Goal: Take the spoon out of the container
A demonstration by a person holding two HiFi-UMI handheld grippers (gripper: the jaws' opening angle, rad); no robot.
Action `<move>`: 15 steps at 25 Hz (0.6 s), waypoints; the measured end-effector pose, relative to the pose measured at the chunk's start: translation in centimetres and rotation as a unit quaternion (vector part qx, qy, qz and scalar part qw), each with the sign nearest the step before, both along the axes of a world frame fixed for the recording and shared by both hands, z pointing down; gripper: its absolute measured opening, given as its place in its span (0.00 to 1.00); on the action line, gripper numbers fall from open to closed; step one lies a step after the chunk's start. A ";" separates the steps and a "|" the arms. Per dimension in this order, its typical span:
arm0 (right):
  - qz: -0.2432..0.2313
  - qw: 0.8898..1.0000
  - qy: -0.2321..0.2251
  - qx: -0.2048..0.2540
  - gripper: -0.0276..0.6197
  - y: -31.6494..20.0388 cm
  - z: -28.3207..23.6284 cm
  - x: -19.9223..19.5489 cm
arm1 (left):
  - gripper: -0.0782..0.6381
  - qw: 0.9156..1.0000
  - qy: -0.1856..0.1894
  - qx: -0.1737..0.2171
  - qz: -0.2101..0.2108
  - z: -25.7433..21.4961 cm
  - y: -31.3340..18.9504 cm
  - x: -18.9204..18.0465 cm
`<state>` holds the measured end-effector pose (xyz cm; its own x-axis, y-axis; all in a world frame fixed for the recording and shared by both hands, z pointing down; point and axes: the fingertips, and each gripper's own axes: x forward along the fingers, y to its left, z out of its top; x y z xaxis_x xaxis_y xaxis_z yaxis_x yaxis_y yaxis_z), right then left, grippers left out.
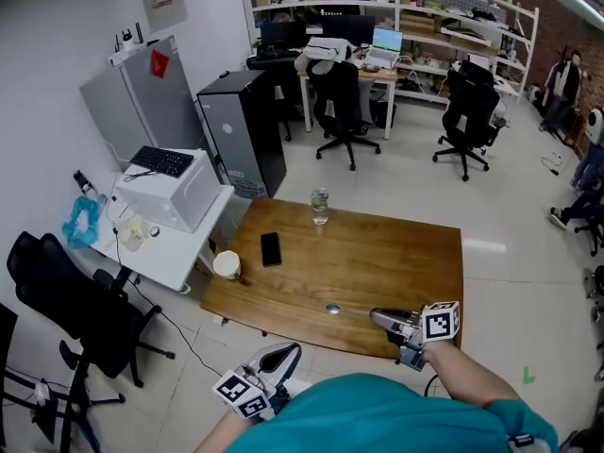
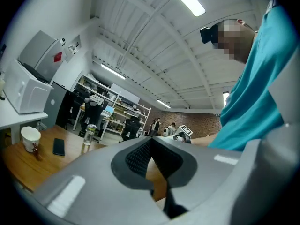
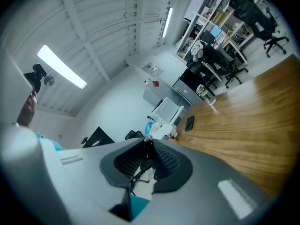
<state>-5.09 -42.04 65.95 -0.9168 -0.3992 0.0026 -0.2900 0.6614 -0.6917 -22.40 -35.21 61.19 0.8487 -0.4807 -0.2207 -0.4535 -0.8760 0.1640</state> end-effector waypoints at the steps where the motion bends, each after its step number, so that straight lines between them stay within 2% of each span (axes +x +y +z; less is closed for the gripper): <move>1: 0.001 1.000 0.005 -0.001 0.12 1.7 0.1 2.5 | 0.11 1.000 0.002 0.001 0.002 -0.2 1.5 2.5; 4: -0.001 1.000 0.016 0.011 0.12 6.6 -0.2 8.5 | 0.11 1.000 -0.008 0.015 0.011 -1.2 5.9 8.7; 6: -0.009 0.999 0.021 0.038 0.12 9.9 -1.2 11.1 | 0.11 0.999 -0.014 0.025 0.017 -2.0 8.6 11.5; 7: -0.006 0.999 0.017 0.034 0.12 11.3 -1.1 12.3 | 0.11 0.999 -0.014 0.027 0.020 -2.2 9.6 12.5; 9: 0.011 1.000 0.005 0.015 0.12 13.3 -0.7 13.9 | 0.11 0.999 -0.011 0.027 0.029 -2.5 11.1 13.6; 12: 0.031 0.999 0.002 0.010 0.12 15.8 -1.1 13.5 | 0.11 0.998 -0.009 0.023 0.053 -2.3 12.5 13.2; 15: 0.048 0.999 -0.010 0.004 0.12 18.6 0.5 14.8 | 0.11 0.997 0.003 0.011 0.080 0.7 13.7 14.6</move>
<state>9.68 -23.42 66.43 -0.8738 -0.4860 -0.0190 -0.3392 0.6370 -0.6922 -7.83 -21.49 61.90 0.9130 -0.3342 -0.2341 -0.3065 -0.9404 0.1469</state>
